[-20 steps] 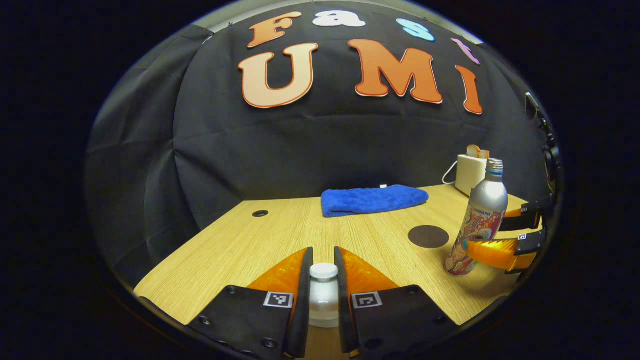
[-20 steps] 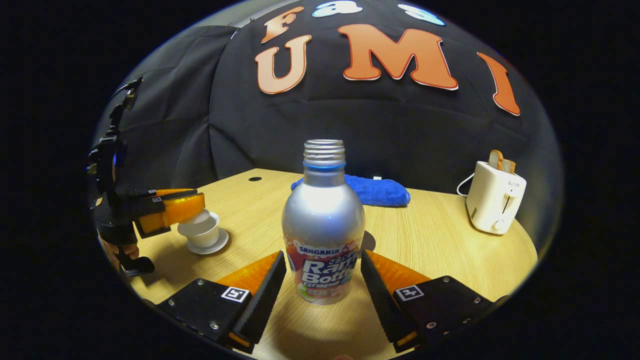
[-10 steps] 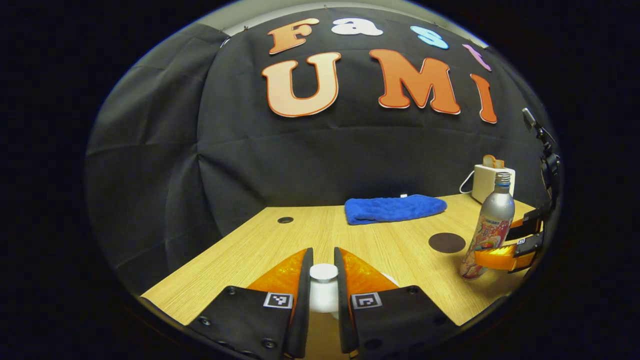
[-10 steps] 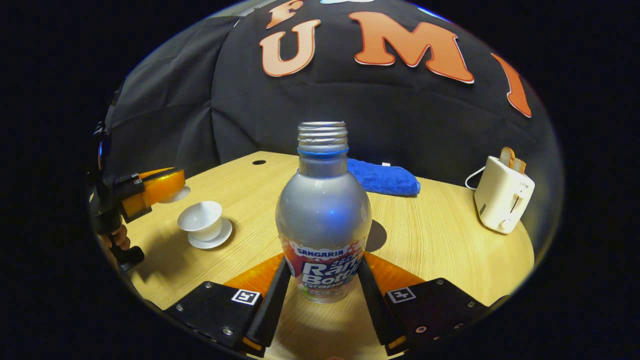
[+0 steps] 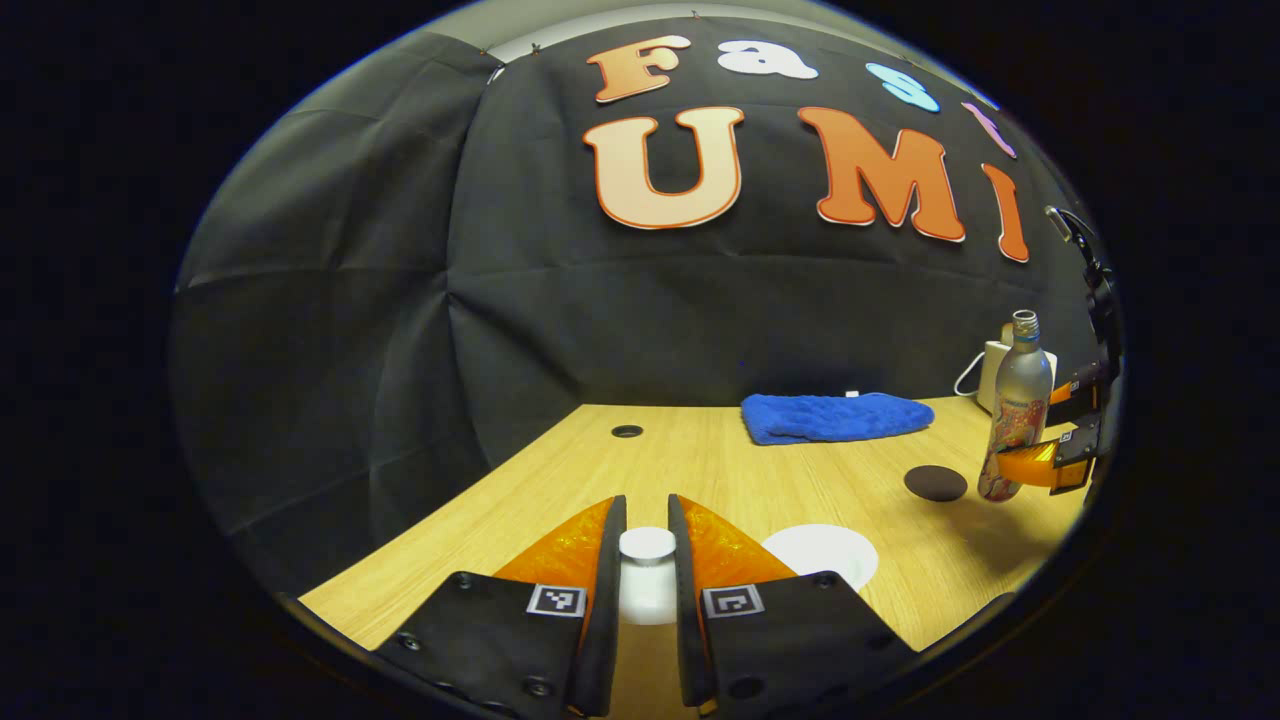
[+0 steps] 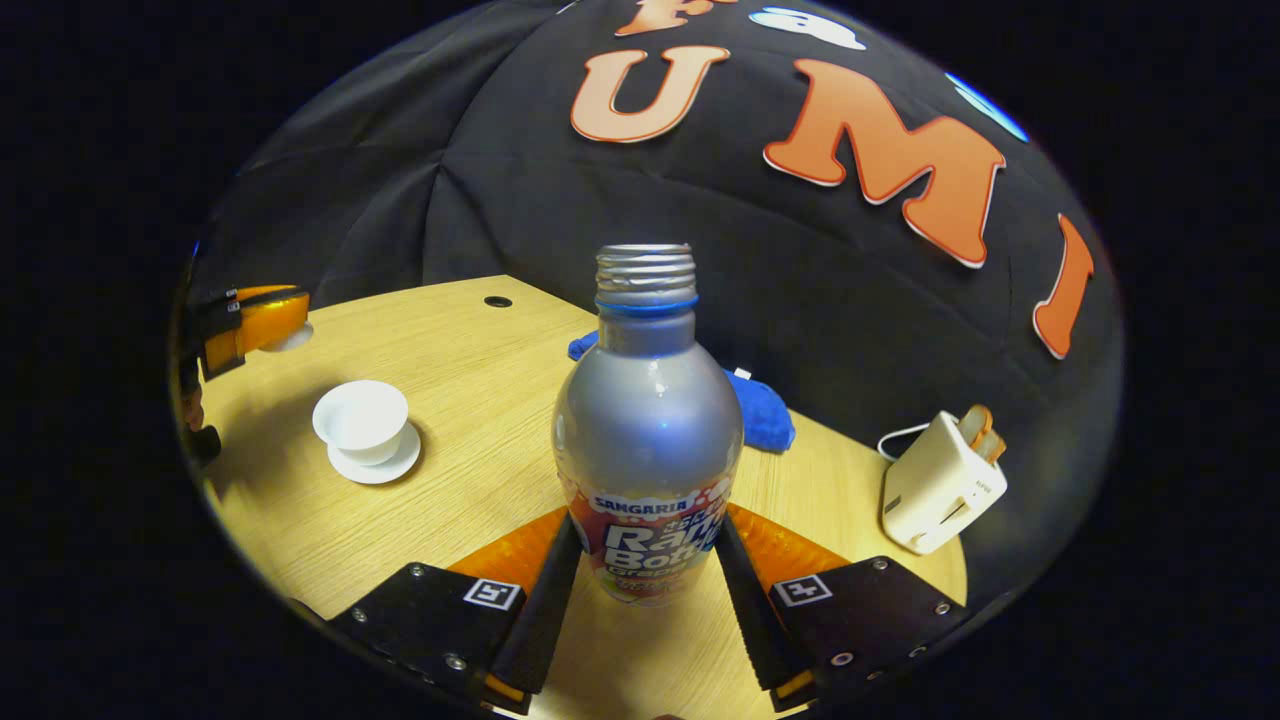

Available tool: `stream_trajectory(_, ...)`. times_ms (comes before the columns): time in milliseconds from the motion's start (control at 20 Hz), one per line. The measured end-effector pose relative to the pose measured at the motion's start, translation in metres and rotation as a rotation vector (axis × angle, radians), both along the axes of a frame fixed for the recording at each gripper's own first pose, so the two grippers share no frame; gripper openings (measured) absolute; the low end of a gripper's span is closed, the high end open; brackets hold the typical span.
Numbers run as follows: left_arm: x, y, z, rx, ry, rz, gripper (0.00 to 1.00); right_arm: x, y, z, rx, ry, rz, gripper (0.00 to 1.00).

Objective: Open the teacup lid with one hand, grasp the water bottle and pour water into the teacup with the other hand; after pouring, place the water bottle on the coaster and then close the teacup lid.

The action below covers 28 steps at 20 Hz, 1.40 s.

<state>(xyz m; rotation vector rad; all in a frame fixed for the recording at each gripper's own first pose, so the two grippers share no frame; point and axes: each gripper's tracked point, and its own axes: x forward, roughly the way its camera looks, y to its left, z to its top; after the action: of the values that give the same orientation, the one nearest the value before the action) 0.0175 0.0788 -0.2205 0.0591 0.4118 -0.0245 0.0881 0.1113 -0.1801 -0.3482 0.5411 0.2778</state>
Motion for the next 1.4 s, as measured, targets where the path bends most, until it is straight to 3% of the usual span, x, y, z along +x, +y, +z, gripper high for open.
stream_trajectory(450,-0.007,0.044,-0.003,0.013,0.017,0.068,0.29,0.023,0.019,0.026,-0.303,-0.11,0.131,0.77)
stream_trajectory(1100,-0.021,0.073,-0.016,0.027,0.042,0.096,0.29,0.006,0.085,0.035,-0.428,-0.153,0.323,0.77)
stream_trajectory(1400,-0.023,0.08,-0.012,0.028,0.027,0.103,0.29,0.008,0.096,0.041,-0.657,-0.286,0.435,0.76)
